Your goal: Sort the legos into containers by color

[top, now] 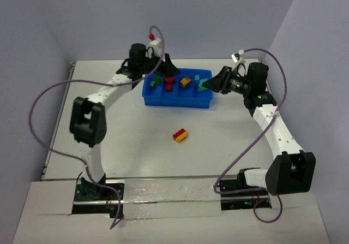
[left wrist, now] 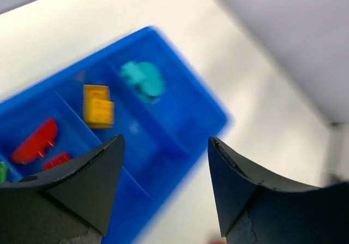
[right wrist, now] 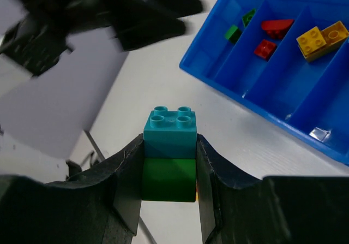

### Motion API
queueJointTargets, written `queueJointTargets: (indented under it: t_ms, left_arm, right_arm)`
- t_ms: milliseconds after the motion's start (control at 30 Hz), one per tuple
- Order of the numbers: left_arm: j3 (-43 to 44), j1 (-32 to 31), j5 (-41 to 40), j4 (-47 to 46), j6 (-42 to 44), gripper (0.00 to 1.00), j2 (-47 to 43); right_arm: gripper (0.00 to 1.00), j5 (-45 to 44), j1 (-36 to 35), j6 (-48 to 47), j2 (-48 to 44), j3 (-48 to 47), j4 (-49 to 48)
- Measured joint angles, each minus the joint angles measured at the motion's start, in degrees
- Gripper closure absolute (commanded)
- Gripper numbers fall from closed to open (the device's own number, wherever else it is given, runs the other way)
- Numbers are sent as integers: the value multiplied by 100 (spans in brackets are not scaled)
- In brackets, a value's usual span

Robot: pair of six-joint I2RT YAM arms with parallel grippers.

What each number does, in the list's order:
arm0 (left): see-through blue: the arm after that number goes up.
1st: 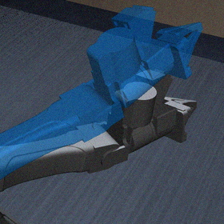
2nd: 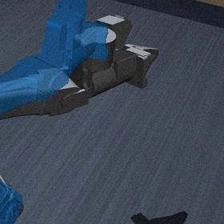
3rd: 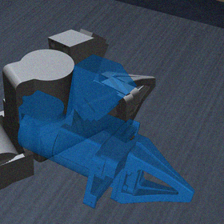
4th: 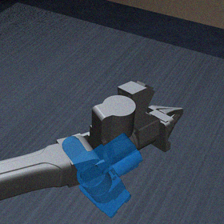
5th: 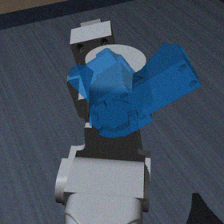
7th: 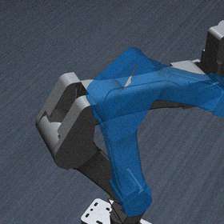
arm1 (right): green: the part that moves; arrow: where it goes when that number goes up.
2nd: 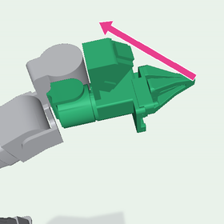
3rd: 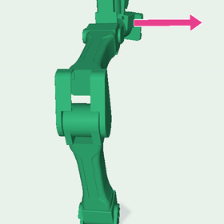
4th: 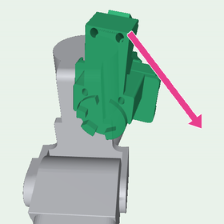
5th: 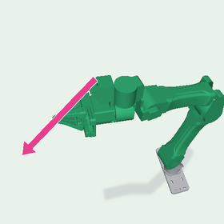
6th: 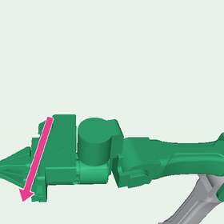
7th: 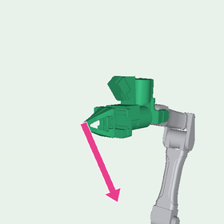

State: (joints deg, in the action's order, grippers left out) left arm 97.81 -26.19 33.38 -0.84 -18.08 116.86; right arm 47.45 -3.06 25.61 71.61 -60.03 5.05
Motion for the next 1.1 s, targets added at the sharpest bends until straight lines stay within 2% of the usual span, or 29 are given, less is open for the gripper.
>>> queueJointTargets:
  t_ms: [167, 300, 500, 667, 1100]
  left_arm:
    - [-1556, 351, 1009, -1258, -1314, 28, -1932]
    - [-2283, 201, 1531, -2388, -2315, 27, -2673]
    - [-2941, 159, 1801, -3613, -3775, 27, -2460]
    - [-3133, 116, 1837, -4216, -4645, 28, -2064]
    - [-3148, -280, 2131, -5710, -5648, 28, -1949]
  right_arm:
    - [100, -414, -83, 1081, 357, -96, -555]
    - [100, -448, -171, 1910, 540, -101, -1015]
    - [100, -174, -413, 2944, 564, 40, -2373]
    - [100, 134, -686, 3353, 567, 150, -3126]
    - [100, 331, -910, 3394, 626, 155, -3598]
